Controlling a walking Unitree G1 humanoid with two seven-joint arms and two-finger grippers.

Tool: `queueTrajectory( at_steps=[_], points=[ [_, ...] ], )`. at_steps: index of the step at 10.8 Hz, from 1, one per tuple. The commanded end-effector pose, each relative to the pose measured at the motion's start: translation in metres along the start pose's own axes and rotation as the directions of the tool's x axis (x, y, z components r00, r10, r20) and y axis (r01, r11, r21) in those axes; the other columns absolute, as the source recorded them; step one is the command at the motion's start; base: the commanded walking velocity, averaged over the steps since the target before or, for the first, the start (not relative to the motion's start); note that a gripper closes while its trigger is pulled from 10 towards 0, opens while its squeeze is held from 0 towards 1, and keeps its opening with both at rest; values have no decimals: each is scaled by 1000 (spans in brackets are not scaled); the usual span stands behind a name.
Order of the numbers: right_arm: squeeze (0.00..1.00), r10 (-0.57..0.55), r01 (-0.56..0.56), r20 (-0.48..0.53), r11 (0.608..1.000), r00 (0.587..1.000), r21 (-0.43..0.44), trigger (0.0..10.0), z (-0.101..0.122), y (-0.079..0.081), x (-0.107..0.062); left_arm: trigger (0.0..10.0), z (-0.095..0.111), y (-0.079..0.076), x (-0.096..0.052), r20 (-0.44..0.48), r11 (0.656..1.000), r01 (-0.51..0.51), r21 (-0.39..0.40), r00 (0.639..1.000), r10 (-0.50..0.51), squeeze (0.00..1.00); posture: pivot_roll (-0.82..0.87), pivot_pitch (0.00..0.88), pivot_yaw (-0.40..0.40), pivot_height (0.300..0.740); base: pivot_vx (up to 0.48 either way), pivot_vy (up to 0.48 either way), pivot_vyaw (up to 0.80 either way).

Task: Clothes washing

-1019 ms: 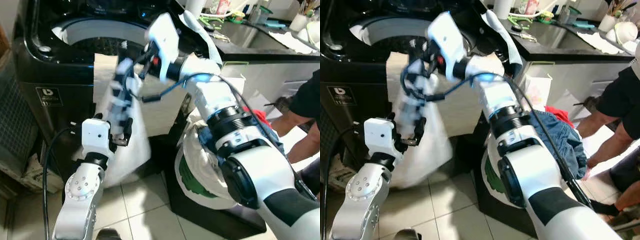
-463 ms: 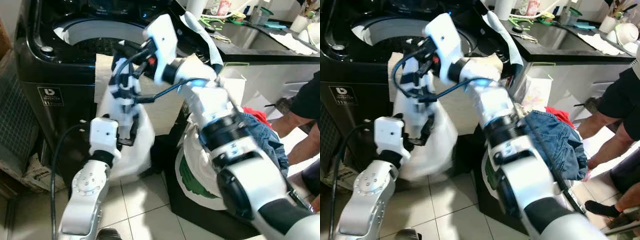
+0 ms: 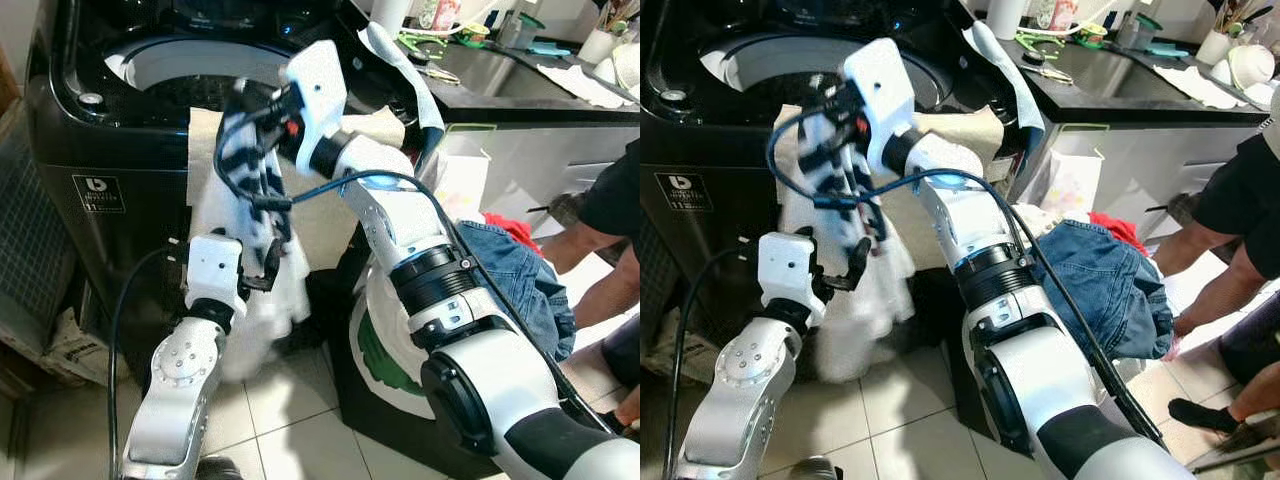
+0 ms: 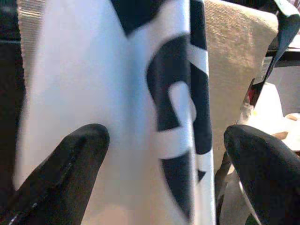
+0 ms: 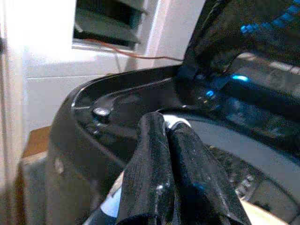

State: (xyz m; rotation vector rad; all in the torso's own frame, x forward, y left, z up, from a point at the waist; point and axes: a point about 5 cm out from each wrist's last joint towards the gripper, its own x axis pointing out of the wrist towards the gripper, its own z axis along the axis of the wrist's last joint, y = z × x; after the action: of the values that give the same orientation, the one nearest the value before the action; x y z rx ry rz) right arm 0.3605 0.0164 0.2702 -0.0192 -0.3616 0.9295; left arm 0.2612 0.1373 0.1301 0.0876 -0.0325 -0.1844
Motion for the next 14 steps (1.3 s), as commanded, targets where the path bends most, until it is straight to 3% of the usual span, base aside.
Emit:
queueTrajectory(
  at_steps=[1,3,4,7,10,11,14],
  points=[
    [0,13,-12,54,1000,998,-7,10000,10,10,10,10000,0,-8,3,-7,1000,22,0,1000,-22,0,232,0,-189,740,0,0,0],
    [0,14,-17,59,998,998,58,10000,9,15,10,10000,-1,-8,1,-13,1000,20,-2,1000,-20,0,233,0,-192,740,0,0,0],
    [0,28,-37,74,991,997,128,10000,11,23,12,0,-3,-14,-1,-13,996,84,-7,996,-84,0,230,0,-188,740,0,0,0],
    [0,81,-83,21,990,996,116,10000,-13,53,16,0,-16,-9,4,-109,999,50,19,993,-48,0,227,0,-181,740,0,0,0],
    [0,147,-167,104,962,984,218,10000,8,81,23,0,-16,-14,6,-107,998,57,42,993,-52,0,235,0,-184,740,0,0,0],
    [0,157,-188,137,947,978,261,10000,16,83,24,0,-16,-14,7,-105,998,57,41,993,-53,0,233,0,-183,740,0,0,0],
    [0,157,-199,172,944,973,263,10000,28,90,28,0,-12,-22,14,-87,996,87,33,993,-84,0,223,0,-176,740,0,0,0]
  ],
)
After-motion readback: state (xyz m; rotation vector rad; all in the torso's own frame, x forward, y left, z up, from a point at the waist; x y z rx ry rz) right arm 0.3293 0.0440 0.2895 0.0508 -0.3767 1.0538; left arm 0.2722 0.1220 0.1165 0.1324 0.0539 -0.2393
